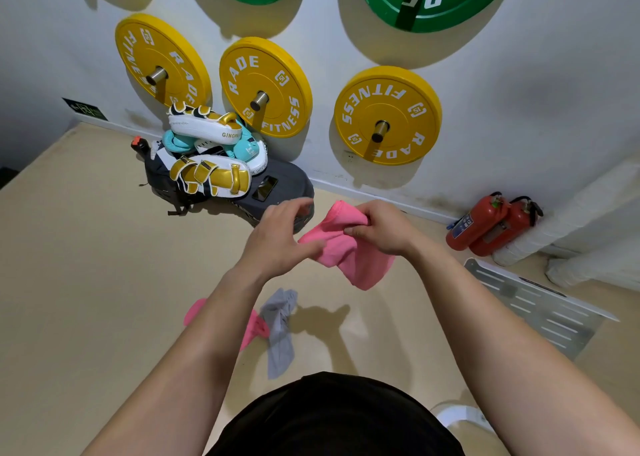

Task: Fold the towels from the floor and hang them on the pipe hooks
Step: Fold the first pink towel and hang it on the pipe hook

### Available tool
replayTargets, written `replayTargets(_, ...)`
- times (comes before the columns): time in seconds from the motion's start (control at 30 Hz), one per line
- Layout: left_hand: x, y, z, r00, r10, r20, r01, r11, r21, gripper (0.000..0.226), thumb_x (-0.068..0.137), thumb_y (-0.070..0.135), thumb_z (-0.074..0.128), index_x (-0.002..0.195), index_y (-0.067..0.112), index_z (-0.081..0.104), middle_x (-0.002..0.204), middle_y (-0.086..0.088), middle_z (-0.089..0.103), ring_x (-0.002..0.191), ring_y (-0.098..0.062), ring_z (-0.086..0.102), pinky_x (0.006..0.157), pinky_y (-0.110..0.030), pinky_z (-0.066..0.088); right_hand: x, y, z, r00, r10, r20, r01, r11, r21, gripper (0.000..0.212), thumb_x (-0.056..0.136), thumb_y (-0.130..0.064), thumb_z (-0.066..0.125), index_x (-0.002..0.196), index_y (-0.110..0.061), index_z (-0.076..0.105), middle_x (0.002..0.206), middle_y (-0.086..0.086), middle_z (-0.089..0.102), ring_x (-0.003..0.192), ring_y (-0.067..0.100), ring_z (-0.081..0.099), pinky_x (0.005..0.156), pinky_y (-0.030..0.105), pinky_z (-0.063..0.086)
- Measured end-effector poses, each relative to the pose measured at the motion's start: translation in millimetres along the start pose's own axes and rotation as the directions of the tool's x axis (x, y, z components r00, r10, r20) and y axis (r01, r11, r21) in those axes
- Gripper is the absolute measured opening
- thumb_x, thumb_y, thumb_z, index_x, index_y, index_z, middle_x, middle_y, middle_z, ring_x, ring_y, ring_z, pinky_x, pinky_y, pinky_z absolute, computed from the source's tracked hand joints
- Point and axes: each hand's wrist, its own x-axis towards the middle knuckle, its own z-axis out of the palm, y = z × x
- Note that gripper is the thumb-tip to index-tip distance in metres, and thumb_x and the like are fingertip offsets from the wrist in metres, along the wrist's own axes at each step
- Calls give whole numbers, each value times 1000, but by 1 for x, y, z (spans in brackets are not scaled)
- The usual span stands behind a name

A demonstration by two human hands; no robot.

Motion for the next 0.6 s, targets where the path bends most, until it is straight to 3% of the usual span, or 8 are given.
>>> replayTargets(0.07, 5, 12, 2, 998, 21, 56, -10, 983, -181, 90, 70, 55, 81, 146, 39, 36, 141, 14, 48, 129, -11, 37, 98, -31, 36, -1, -6, 4, 998, -15, 55, 17, 999, -43, 9, 87, -27, 68, 84, -19, 72, 78, 0, 70, 77, 22, 60, 67, 35, 46)
replayTargets(0.1, 7, 14, 3, 997, 32, 69, -15, 972, -235, 90, 69, 57, 81, 145, 40, 38, 144, 14, 45, 132, -12, 35, 102, -33, 35, -2, -9, 6, 997, -19, 70, 23, 998, -59, 12, 87, -27, 68, 81, -17, 70, 74, 0, 67, 73, 22, 57, 64, 35, 43)
replayTargets(0.2, 12, 12, 3, 996, 53, 73, -27, 947, -319, 45, 76, 52, 77, 115, 35, 65, 137, 13, 51, 129, -10, 46, 108, -41, 40, -5, -11, 10, 997, -11, 82, 16, 998, -66, 18, 87, -30, 69, 80, -15, 69, 72, 3, 66, 70, 22, 55, 60, 34, 39)
replayTargets(0.3, 12, 16, 0, 997, 44, 56, -20, 931, -365, 9, 86, 31, 71, 93, 28, 66, 108, 12, 68, 103, -3, 61, 96, -43, 49, -10, -5, 13, 998, 6, 69, -7, 1000, 18, 18, 86, -36, 71, 81, -18, 71, 76, 6, 68, 72, 21, 58, 63, 34, 43)
replayTargets(0.4, 11, 26, -8, 1000, 28, -12, -30, 949, -315, 8, 93, 32, 63, 91, 25, 59, 87, 10, 65, 85, -9, 61, 84, -42, 50, -15, 4, 21, 998, 12, 64, -18, 996, 87, 20, 86, -41, 72, 85, -21, 71, 81, 1, 71, 76, 20, 62, 67, 36, 47)
replayTargets(0.53, 12, 32, -20, 996, 37, -76, -46, 991, -129, 15, 101, 41, 49, 99, 27, 51, 92, 7, 64, 88, -18, 59, 77, -43, 47, -27, 27, 35, 993, 29, 114, -50, 982, 184, 25, 87, -32, 73, 67, -24, 60, 62, -10, 50, 61, 11, 42, 58, 29, 33)
replayTargets(0.6, 14, 28, -26, 992, 27, -122, -29, 999, -16, 19, 102, 44, 44, 104, 26, 48, 95, 4, 63, 89, -24, 59, 75, -43, 46, -34, 41, 41, 987, 51, 151, -82, 975, 206, 25, 88, -26, 73, 67, -28, 59, 62, -14, 49, 60, 5, 41, 60, 24, 34)
